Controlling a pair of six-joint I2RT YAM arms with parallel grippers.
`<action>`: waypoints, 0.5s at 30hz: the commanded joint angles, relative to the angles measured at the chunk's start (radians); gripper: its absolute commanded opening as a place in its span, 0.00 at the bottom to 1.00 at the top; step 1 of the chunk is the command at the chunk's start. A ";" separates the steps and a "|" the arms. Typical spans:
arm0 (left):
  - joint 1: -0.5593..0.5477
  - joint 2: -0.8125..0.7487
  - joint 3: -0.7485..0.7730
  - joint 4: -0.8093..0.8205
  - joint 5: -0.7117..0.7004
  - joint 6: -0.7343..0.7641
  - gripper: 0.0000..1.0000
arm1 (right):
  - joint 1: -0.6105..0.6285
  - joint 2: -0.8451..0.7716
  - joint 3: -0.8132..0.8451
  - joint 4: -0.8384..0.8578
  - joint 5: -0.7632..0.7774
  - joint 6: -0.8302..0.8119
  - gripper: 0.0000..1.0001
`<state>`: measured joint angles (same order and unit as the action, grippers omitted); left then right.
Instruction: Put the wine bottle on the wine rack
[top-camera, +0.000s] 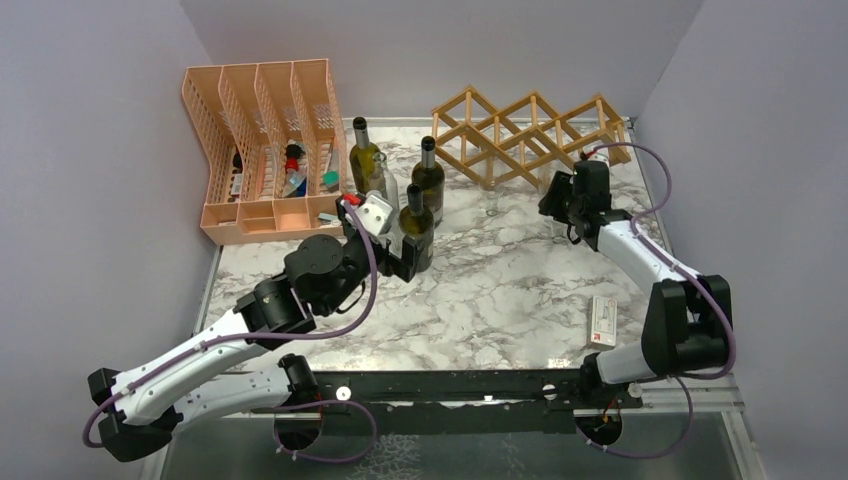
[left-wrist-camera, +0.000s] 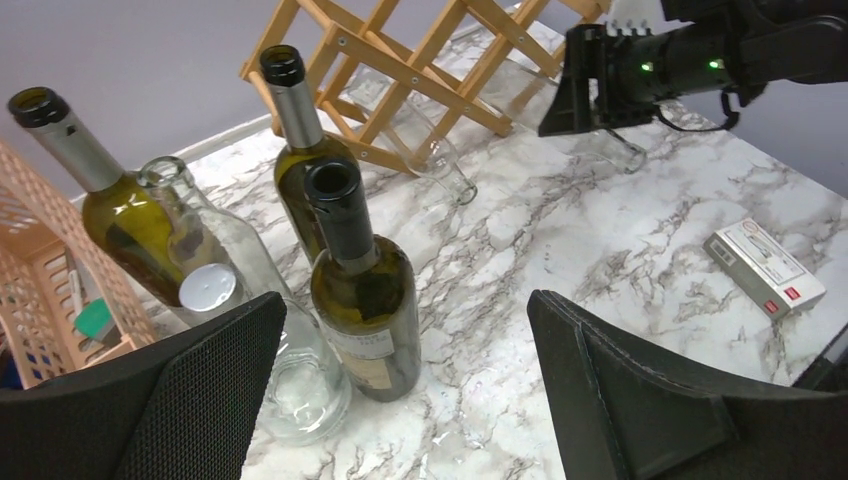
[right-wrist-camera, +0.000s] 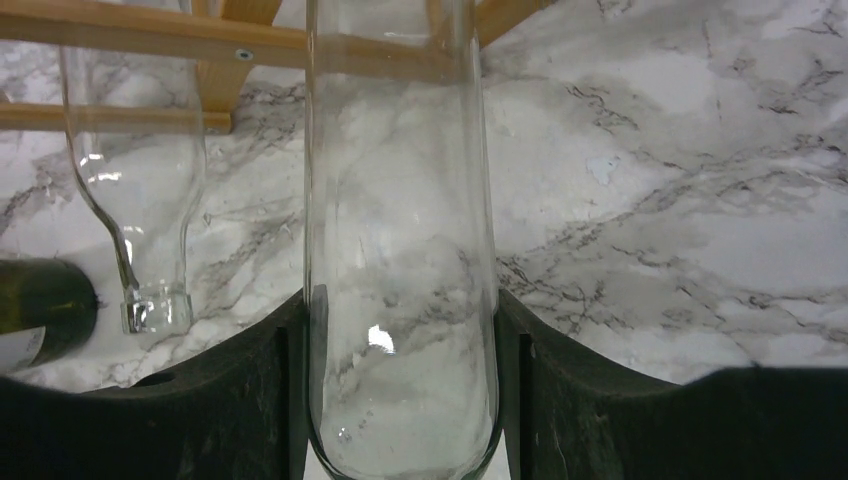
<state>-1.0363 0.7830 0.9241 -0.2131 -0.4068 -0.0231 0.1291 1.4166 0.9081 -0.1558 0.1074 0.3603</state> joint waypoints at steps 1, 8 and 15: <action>-0.002 0.024 0.034 -0.013 0.086 0.016 0.99 | -0.005 0.059 0.014 0.321 -0.015 0.056 0.01; -0.002 0.030 0.067 -0.043 0.114 0.042 0.99 | -0.015 0.172 0.043 0.473 -0.033 0.082 0.01; -0.002 0.003 0.063 -0.042 0.124 0.041 0.99 | -0.040 0.259 0.042 0.567 -0.088 0.038 0.01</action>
<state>-1.0363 0.8104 0.9588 -0.2581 -0.3126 0.0051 0.1032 1.6531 0.9112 0.2226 0.0834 0.4198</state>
